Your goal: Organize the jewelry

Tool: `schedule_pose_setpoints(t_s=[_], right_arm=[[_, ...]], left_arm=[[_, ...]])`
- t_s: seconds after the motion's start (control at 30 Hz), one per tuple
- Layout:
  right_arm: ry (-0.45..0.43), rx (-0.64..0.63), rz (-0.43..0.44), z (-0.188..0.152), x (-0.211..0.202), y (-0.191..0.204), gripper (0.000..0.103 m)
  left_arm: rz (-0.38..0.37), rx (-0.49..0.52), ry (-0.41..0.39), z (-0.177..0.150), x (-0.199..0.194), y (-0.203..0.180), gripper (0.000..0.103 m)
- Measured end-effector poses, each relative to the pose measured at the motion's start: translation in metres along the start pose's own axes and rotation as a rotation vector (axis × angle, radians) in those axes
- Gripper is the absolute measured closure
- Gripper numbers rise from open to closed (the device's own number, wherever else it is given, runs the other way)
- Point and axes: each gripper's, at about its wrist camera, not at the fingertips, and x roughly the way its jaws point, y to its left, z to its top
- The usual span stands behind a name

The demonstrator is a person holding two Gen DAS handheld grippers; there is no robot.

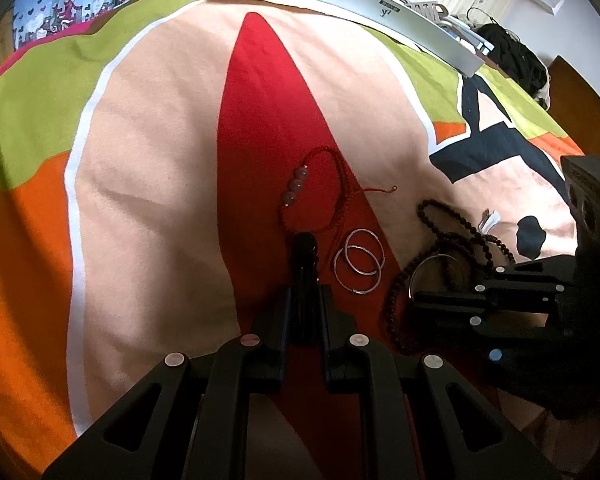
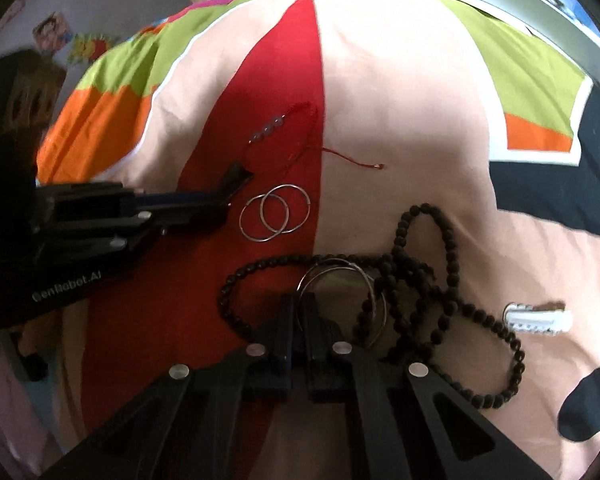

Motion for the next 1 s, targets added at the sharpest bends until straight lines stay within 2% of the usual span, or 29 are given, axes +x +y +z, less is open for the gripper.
schedule_pose_setpoints(t_s=[0.17, 0.47, 0.67, 0.83, 1.0], right_arm=[[-0.045, 0.014, 0.025, -0.003, -0.016, 0.000, 0.099], [-0.171, 0.036, 0.037, -0.007, -0.049, 0.005, 0.100], [-0.302, 0.052, 0.047, -0.005, -0.072, 0.007, 0.100], [-0.460, 0.000, -0.037, 0.001, -0.095, 0.016, 0.100], [-0.632, -0.056, -0.143, 0.017, -0.117, 0.016, 0.100]], left_arm=[[-0.010, -0.041, -0.018, -0.006, -0.012, 0.000, 0.093], [-0.036, -0.077, -0.100, -0.016, -0.047, -0.011, 0.093], [-0.028, -0.057, -0.184, -0.014, -0.066, -0.019, 0.093], [-0.019, -0.049, -0.248, -0.001, -0.073, -0.026, 0.093], [-0.008, -0.036, -0.310, 0.031, -0.083, -0.029, 0.093]])
